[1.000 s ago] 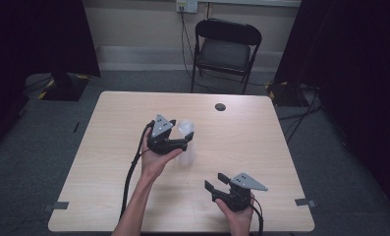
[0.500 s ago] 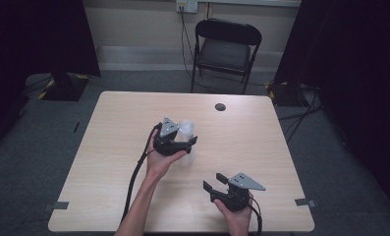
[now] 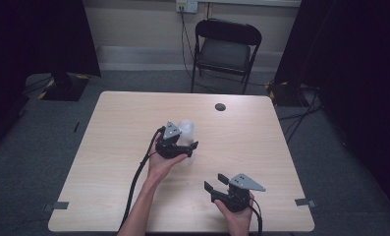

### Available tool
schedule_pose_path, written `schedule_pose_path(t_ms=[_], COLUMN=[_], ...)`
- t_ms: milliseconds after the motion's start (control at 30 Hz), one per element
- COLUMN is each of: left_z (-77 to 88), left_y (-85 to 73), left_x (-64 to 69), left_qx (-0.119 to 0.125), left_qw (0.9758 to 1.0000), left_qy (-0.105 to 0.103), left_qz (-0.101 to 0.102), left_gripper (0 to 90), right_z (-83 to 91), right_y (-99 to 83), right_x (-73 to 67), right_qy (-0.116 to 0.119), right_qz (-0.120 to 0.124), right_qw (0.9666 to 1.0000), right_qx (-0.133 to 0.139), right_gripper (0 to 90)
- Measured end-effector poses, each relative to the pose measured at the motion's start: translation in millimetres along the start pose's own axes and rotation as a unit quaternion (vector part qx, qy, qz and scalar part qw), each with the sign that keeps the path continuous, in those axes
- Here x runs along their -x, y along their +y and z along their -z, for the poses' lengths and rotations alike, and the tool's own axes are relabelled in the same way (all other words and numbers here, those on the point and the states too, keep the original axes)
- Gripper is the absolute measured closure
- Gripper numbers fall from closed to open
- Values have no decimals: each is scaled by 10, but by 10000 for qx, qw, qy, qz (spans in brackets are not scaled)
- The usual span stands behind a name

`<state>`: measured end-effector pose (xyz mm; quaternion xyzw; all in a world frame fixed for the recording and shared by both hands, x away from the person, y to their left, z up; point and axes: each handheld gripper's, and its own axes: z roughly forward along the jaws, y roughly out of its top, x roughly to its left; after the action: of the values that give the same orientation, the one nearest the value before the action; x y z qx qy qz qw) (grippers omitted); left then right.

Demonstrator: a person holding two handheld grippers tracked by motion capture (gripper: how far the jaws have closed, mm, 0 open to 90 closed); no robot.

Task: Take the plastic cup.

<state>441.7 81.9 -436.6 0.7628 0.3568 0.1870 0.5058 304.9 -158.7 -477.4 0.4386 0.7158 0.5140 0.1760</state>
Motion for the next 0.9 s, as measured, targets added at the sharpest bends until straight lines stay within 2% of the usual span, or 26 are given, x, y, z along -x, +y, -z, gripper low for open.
schedule_pose_path(t_ms=[67, 133, 267, 333, 533, 900], left_z=[10, 9, 13, 9, 25, 66], left_y=[-1, -1, 9, 12, 41, 84], left_x=[0, -8, -9, -9, -1, 4], left_qx=[24, 42, 52, 57, 63, 172], left_qw=[9999, 10000, 9999, 10000, 9999, 9998], left_qy=[69, 19, 76, 19, 47, 23], left_qz=[-71, -24, -40, 11, -62, -47], left_gripper=[242, 247, 252, 252, 252, 253], right_z=[0, -2, -8, -4, -4, -4], right_y=[-4, -8, -14, -14, -18, -7], right_x=[3, 9, 13, 16, 20, 25], right_qy=[-3, 0, -3, 1, 6, -59], right_qz=[4, -7, -35, -27, -33, 6], right_qw=[10000, 10000, 10000, 10000, 10000, 10000], right_qx=[-15, -18, -24, -25, -33, -33], right_gripper=[366, 366, 365, 365, 364, 363])
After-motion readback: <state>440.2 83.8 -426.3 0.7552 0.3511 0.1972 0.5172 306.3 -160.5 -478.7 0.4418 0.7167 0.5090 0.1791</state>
